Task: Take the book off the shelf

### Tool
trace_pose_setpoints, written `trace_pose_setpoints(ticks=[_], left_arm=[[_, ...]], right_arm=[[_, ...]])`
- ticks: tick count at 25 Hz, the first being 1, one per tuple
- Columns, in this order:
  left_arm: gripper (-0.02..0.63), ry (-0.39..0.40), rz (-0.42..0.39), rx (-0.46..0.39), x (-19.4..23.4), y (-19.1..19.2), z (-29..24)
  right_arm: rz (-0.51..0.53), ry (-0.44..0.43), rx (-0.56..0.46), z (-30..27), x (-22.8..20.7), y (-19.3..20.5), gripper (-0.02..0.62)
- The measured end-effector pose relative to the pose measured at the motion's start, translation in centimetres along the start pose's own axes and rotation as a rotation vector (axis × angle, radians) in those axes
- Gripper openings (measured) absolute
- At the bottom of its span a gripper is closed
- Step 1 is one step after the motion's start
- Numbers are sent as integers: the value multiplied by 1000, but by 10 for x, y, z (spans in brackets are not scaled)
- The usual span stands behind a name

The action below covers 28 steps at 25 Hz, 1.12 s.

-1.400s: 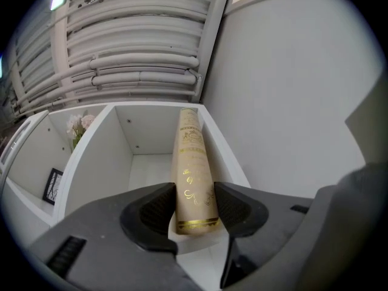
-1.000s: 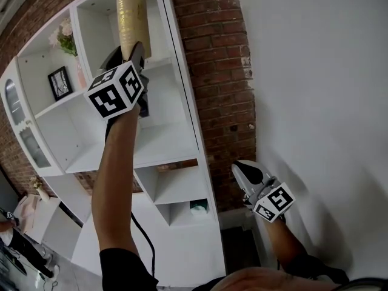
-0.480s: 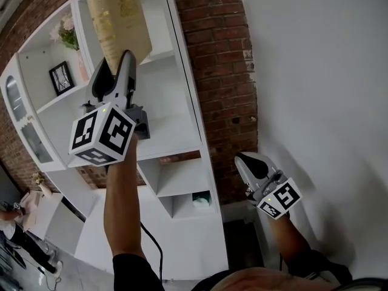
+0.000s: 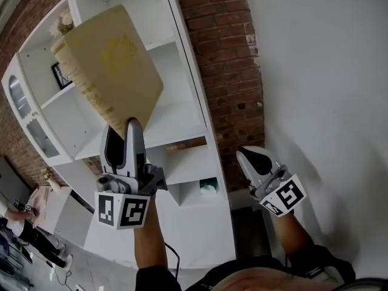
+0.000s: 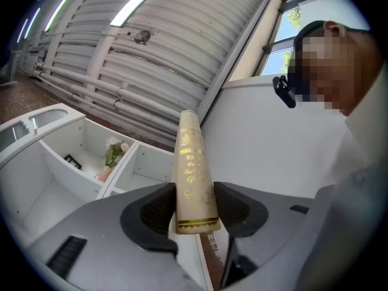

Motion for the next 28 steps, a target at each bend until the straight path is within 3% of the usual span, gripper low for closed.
trace_pose_setpoints(ticks=[11,20,28], left_arm=[[193,-1,125,-32,-27,43,84],[193,59,150,-46,-46,43,99],[193,64,183,-39,-46,50,105]], right_arm=[[-10,13,-16,6,11,2,2],[6,28,-43,9,28,-5,0],[9,43,-48,15,34,-9,0]])
Point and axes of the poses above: the fingertips, and each gripper's own axes: z backward along the fingers, x to its left, y out of its underside, the point moved 2 cm from there along z, backward along the fingers, and after that the axes turned 11 degrees about y, right-handed, at the moved point
